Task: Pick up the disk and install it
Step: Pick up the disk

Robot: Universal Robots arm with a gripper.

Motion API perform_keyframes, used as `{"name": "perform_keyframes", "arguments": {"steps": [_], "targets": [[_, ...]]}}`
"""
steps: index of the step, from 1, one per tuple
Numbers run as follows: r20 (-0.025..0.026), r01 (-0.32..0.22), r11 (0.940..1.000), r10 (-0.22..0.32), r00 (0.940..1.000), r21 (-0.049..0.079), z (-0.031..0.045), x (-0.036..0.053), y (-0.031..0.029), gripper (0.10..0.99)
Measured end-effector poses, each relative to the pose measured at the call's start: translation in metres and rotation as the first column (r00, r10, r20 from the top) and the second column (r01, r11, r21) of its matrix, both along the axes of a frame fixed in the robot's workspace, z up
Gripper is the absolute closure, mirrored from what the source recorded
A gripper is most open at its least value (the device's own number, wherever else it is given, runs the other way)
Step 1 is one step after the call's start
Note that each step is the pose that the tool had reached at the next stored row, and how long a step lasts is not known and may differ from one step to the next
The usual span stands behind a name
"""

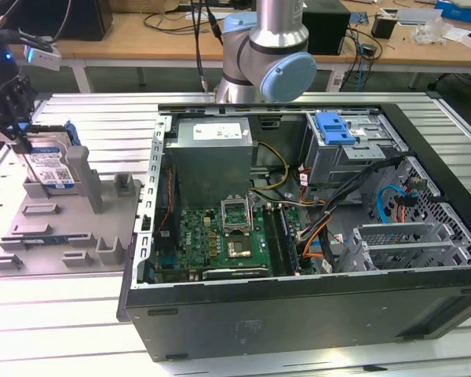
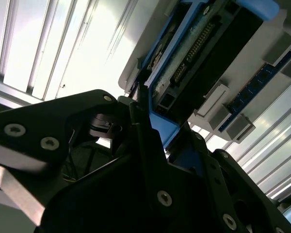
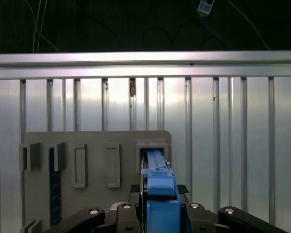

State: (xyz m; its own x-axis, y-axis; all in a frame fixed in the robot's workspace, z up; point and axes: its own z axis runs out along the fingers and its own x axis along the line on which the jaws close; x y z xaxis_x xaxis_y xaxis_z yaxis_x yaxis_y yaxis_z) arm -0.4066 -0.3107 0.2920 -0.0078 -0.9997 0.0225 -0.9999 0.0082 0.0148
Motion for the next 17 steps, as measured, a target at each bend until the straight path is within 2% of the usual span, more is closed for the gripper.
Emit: {"name": "perform_keyframes", "arguments": {"steps": [1,4,11,15,17], "targets": [[0.0000,0.000,1.0000,0.000,1.0000,0.000,-0.0002,0.0000,-0.0001,0.722],[0.0000,0.000,1.0000,0.000,1.0000,0.000,0.0102,0.0000,-0.0001,0.722],[0.0000,0.000,1.0000,0.000,1.0000,0.000,0.0215,0.0000,-0.0001,0.722],[0.0000,0.000,1.0000,0.000,1.0000,0.000,0.0326,0.0000,-0.0001,0.722],[0.0000,0.000,1.0000,0.000,1.0000,0.000,0.0356,0.0000,-0.0001,0.722]]}}
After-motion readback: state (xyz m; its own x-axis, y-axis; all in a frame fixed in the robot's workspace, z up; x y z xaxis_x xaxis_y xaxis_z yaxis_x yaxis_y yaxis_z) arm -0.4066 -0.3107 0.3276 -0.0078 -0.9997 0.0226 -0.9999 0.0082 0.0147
